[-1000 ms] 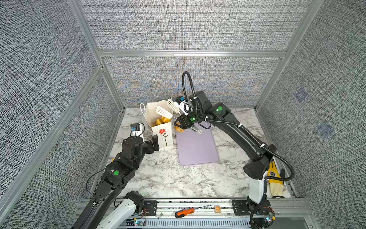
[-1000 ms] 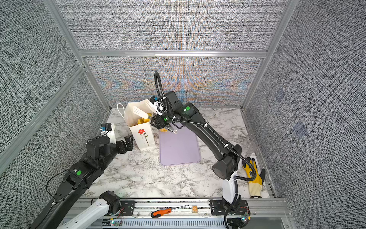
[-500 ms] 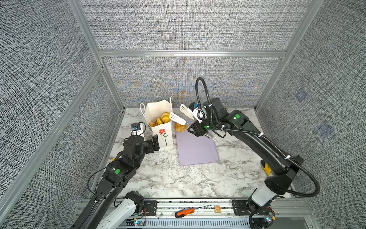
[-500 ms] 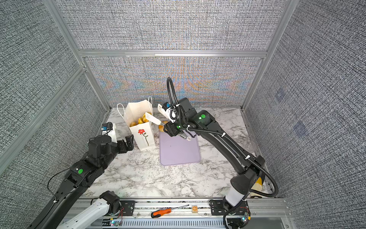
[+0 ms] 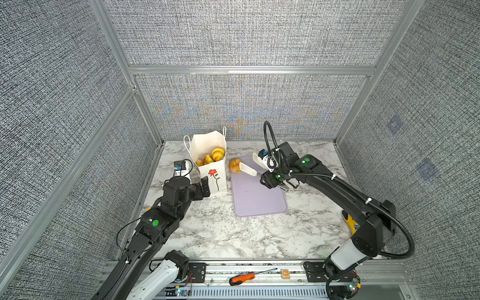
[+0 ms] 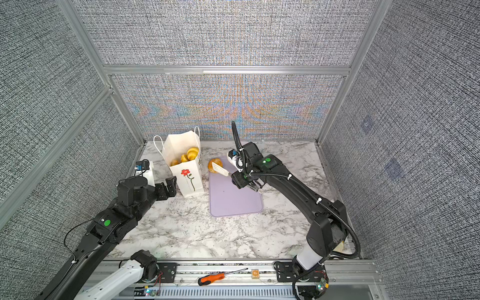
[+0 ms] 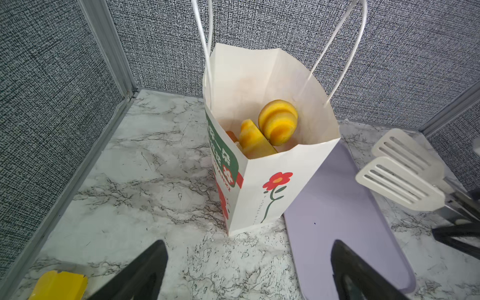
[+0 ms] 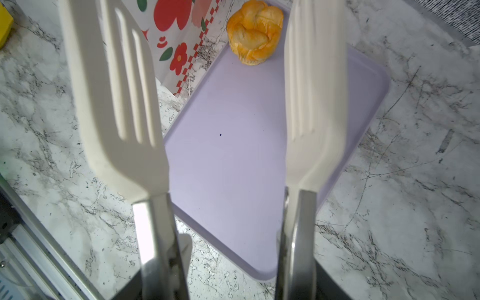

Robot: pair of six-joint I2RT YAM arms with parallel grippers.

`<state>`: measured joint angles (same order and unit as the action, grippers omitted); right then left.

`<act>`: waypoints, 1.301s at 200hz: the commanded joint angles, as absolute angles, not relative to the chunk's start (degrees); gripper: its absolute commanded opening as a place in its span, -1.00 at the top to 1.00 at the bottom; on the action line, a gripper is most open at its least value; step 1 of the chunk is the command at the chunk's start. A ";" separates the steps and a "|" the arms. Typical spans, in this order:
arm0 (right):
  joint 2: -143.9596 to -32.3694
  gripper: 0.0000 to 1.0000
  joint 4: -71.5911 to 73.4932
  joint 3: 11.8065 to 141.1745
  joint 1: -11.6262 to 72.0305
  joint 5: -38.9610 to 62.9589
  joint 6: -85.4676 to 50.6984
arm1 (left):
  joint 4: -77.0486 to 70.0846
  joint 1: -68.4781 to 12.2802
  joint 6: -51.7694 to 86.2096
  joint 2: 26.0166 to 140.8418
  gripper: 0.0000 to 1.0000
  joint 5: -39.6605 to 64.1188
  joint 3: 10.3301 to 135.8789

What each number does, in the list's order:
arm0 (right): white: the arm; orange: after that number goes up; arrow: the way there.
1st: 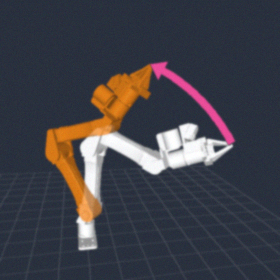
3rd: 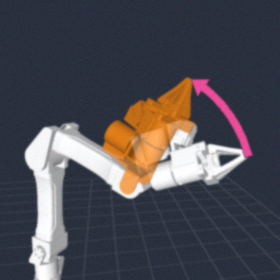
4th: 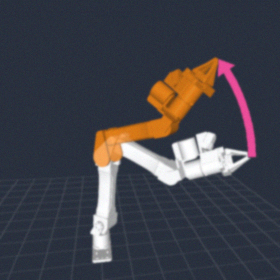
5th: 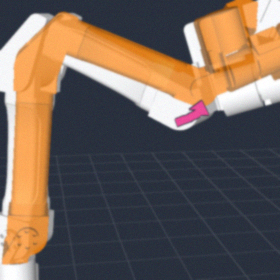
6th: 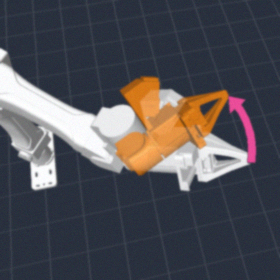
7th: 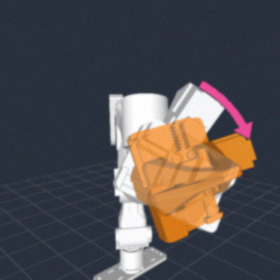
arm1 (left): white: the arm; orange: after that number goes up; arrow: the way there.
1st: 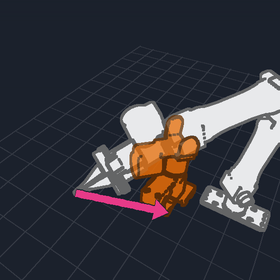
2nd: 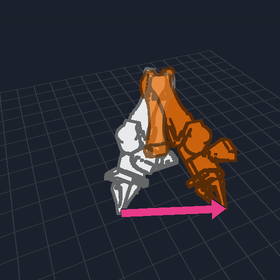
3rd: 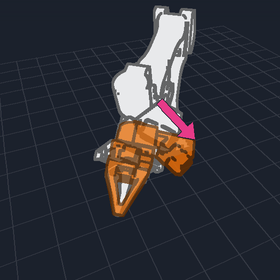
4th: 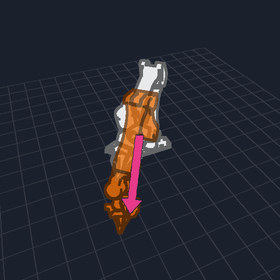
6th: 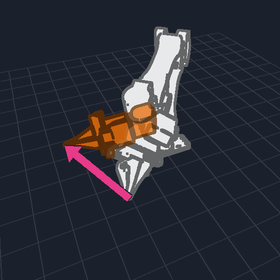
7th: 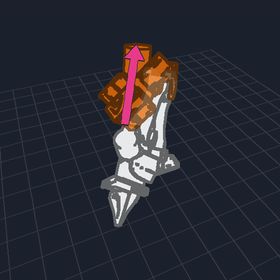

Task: Pack bread into a paper bag
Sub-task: Pick up the bread from the tray.

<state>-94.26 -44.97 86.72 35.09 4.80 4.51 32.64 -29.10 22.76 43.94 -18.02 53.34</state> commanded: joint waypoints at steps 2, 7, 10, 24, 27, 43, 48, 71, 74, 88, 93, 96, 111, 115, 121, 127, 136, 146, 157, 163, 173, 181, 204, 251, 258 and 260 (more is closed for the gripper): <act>-97.98 -0.24 -43.17 87.86 34.55 4.32 6.34 | 31.64 -29.06 22.45 43.81 -0.99 -17.70 53.35; -99.09 -0.24 -43.40 88.25 34.45 4.13 6.47 | 31.79 -29.09 22.41 43.72 -0.99 -17.73 53.35; -99.74 -0.24 -43.49 88.49 34.31 3.99 6.60 | 31.88 -29.05 22.47 43.64 -0.99 -17.82 53.35; -102.37 -0.24 -43.28 89.11 33.88 4.10 6.88 | 32.22 -29.02 22.58 43.18 -0.99 -18.01 53.18; -102.96 -0.24 -43.06 89.12 33.78 4.25 6.91 | 32.25 -29.04 22.59 43.09 -0.99 -18.06 53.11; -104.93 -0.25 -41.82 89.50 33.30 4.37 6.86 | 32.50 -29.01 22.68 42.64 -0.99 -18.27 53.00; -105.52 -0.25 -41.44 89.56 33.16 4.46 6.84 | 32.60 -29.05 22.68 42.56 -0.99 -18.35 53.00; -108.33 -0.25 -40.17 90.73 32.25 6.33 6.42 | 32.56 -29.07 22.79 42.54 -0.99 -18.27 52.92; -108.85 -0.25 -40.16 90.99 32.18 6.61 6.42 | 32.60 -29.01 22.77 42.58 -0.99 -18.19 52.93; -110.81 -0.25 -40.16 92.20 31.81 7.41 6.32 | 32.61 -29.01 22.83 42.71 -0.99 -18.01 52.91; -111.49 -0.25 -40.25 92.71 31.81 7.59 6.25 | 32.56 -29.03 22.77 42.80 -0.99 -17.93 52.99; -111.77 -0.25 -40.25 92.92 31.70 7.66 6.30 | 32.60 -29.08 22.76 42.80 -0.99 -17.92 52.92; -113.67 -0.25 -40.43 94.19 31.56 7.91 6.36 | 32.60 -29.03 22.81 42.78 -0.99 -17.93 52.92; -114.03 -0.25 -40.43 94.42 31.49 8.14 6.29 | 32.61 -29.07 22.77 42.73 -0.99 -17.93 52.91; -114.75 -0.25 -40.43 94.85 31.36 8.47 6.36 | 32.59 -29.06 22.79 42.71 -0.99 -17.92 52.83; -115.29 -0.26 -40.43 95.28 31.17 8.69 6.32 | 32.61 -29.02 22.77 42.71 -0.99 -17.92 52.88; -116.04 -0.25 -40.43 95.90 31.04 8.92 6.22 | 32.60 -29.05 22.77 42.71 -0.98 -17.84 52.83; -116.96 -0.25 -40.43 96.55 30.95 9.11 6.24 | 32.68 -29.05 22.83 42.71 -0.99 -17.80 52.91; -117.79 -0.25 -40.34 97.14 30.94 9.40 6.21 | 32.77 -29.08 22.84 42.71 -0.99 -17.82 52.94; -118.38 -0.25 -40.42 97.52 30.92 9.63 6.29 | 32.78 -29.01 22.85 42.76 -0.99 -17.84 52.91; -119.28 -0.25 -40.56 98.11 30.94 9.94 6.28 | 32.87 -29.07 22.85 42.80 -0.99 -17.80 52.98; -120.01 -0.25 -40.81 98.85 30.89 10.10 6.28 | 32.96 -29.04 22.85 42.80 -0.99 -17.76 53.00; -122.17 -0.25 -41.47 100.65 30.93 10.46 6.59 | 33.13 -29.09 22.84 42.80 -0.99 -17.83 53.11; -125.91 -0.25 -42.33 104.72 30.93 11.07 6.55 | 33.05 -29.05 23.17 42.80 -0.98 -17.93 52.83; -126.50 -0.26 -42.74 105.53 30.89 10.91 6.48 | 33.05 -29.07 23.16 42.80 -0.99 -17.93 52.97; -126.77 -0.26 -42.85 105.77 30.93 10.90 6.48 | 33.05 -29.09 23.13 42.80 -0.99 -17.93 52.92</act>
